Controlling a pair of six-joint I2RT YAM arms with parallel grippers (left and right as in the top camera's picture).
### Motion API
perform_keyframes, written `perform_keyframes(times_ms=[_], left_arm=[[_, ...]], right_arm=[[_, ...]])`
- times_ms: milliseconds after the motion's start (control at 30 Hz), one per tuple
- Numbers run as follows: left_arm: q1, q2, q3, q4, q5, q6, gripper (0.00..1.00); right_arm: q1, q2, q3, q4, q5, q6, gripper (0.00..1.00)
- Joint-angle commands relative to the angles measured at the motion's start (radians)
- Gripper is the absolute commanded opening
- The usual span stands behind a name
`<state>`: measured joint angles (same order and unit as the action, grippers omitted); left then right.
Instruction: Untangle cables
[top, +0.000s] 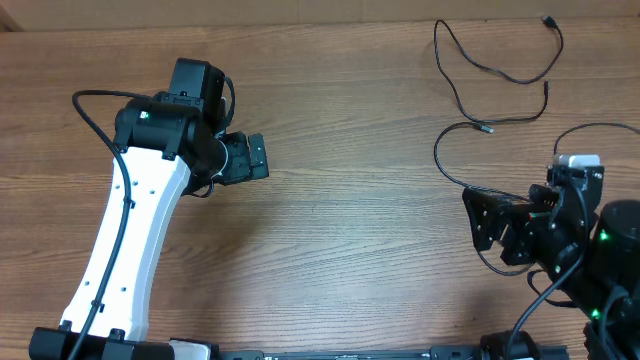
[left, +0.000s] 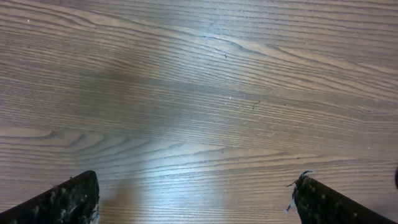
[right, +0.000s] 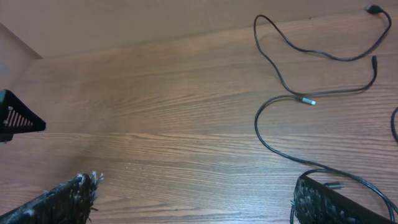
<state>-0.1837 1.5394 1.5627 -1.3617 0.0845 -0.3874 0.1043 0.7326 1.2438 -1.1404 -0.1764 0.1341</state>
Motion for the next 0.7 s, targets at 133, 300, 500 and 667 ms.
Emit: perform_keyframes(times_ms=[133, 300, 500, 667], left_arm=[[-0.006, -0.002, 0.000, 0.002, -0.010, -0.010, 1.00], [-0.006, -0.002, 0.000, 0.002, -0.010, -0.010, 1.00], [-0.006, -0.003, 0.000, 0.002, -0.010, -0.010, 0.99], [-0.006, -0.003, 0.000, 0.002, -0.010, -0.010, 1.00]], right_arm=[[-0.004, -0.071, 0.007, 0.004, -0.005, -0.001, 1.00], [-0.004, -0.131, 0.007, 0.004, -0.005, -0.001, 1.00], [-0.004, -0.194, 0.007, 0.003, -0.005, -0.001, 1.00], [-0.004, -0.254, 0.007, 0.003, -0.005, -0.001, 1.00]])
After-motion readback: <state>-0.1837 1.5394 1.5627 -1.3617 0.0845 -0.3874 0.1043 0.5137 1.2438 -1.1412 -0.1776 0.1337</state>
